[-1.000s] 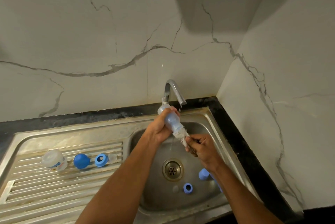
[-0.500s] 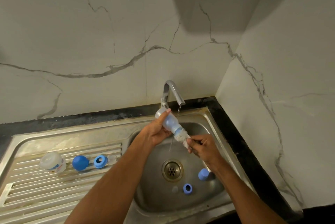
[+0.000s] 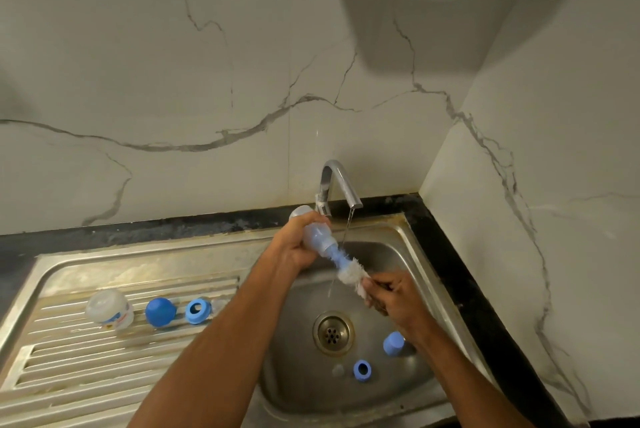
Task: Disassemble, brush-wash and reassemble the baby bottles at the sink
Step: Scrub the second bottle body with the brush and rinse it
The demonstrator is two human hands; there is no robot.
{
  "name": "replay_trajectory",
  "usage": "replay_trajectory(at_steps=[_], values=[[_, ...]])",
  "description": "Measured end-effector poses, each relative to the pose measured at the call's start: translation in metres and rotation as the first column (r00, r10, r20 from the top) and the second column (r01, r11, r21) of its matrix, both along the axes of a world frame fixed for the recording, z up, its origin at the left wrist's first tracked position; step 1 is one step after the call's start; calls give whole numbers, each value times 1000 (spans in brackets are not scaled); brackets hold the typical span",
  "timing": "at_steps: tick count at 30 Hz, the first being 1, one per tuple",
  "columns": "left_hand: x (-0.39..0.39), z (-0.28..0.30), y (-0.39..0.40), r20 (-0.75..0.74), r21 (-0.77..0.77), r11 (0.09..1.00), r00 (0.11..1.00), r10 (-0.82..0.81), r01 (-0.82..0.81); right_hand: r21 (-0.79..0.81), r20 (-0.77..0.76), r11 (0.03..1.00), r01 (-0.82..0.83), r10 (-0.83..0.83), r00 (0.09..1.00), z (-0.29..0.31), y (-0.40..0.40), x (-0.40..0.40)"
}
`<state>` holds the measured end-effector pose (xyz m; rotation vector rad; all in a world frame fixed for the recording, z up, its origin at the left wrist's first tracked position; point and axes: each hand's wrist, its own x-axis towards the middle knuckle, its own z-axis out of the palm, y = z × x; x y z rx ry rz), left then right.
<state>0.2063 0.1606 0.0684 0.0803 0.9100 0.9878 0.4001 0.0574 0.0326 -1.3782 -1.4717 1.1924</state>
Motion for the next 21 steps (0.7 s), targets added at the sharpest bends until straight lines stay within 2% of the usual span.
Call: replay_trajectory(at_steps=[5,8,13,17,21], values=[[19,-2,-17,119,51,998,992,-36,30,-78,-186,996,43,-57,981,-4,8,-12],[6,-3,-3,176,56,998,984,-2,-8,-66,-224,998,2,-16,974,0,2,1],[19,-6,-11,278,127,991,957,-78,44,-59,-262,998,5,-20,965,1,11,-7],[3,-9,2,279,128,992,960,-22,-15,-52,-211,998,-33,22,977,4,2,8],[17,-18,-12,185,144,982,971,-149,123,18,-69,999,33,-32,997,6,13,-8]])
